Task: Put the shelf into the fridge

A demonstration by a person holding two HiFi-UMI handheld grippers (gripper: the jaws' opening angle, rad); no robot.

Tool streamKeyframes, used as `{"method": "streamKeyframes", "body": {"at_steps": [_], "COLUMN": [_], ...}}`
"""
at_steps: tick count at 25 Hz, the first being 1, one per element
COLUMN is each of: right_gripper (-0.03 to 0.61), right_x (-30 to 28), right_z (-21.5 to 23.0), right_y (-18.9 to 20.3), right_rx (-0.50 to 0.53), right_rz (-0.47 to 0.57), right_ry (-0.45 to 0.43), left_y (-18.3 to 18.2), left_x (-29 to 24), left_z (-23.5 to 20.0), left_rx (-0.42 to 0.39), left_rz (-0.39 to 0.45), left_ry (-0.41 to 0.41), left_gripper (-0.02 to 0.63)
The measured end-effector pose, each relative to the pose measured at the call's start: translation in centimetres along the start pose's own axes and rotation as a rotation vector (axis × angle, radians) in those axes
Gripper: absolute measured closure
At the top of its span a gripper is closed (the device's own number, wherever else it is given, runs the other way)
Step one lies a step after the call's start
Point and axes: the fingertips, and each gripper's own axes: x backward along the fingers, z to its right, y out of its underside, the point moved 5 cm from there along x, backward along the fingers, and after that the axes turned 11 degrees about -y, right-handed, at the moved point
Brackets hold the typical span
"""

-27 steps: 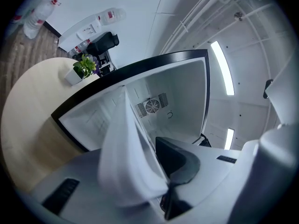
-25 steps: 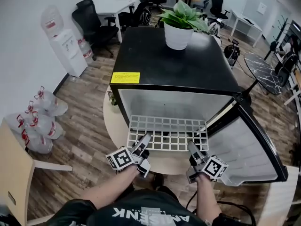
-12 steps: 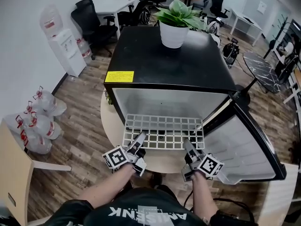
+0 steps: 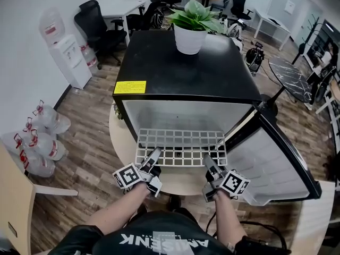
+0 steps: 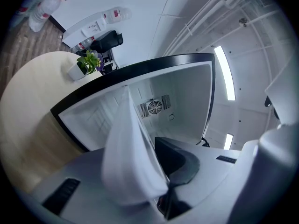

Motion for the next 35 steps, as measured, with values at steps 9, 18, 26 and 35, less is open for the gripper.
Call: {"method": "streamKeyframes", "body": {"at_steps": [9,18,26,35], "right_gripper": [0.449,0.449,0.453,0.430], "right_x": [-2.0,-2.3,-2.2,-1.9], "right_z": [0.5,1.4,1.8,0.8], "right_y": [-1.0,-2.0,-2.1,-0.6], "right_rx": [-0.043,-0.018,0.037,0.014], "right_rz": [0.028,0.019,0.008,0.014], "right_ry": [-0.051,0.000,0.068,-0.016], "left_y": [-0.7,1.5,1.2,0.5], "left_x": [-1.1,1.0,1.4,0.5], "left_z": [-0.7,0.4,-0.1,0.0], "left_rx": [-0.085,-0.291,-0.386,-0.387], "left_rz": [0.022,-0.015,-0.032,-0.038], "left_ry": [-0.033,0.029,-0.022,-0.022], "left_gripper": [0.540,0.487,0.508,0.508]}}
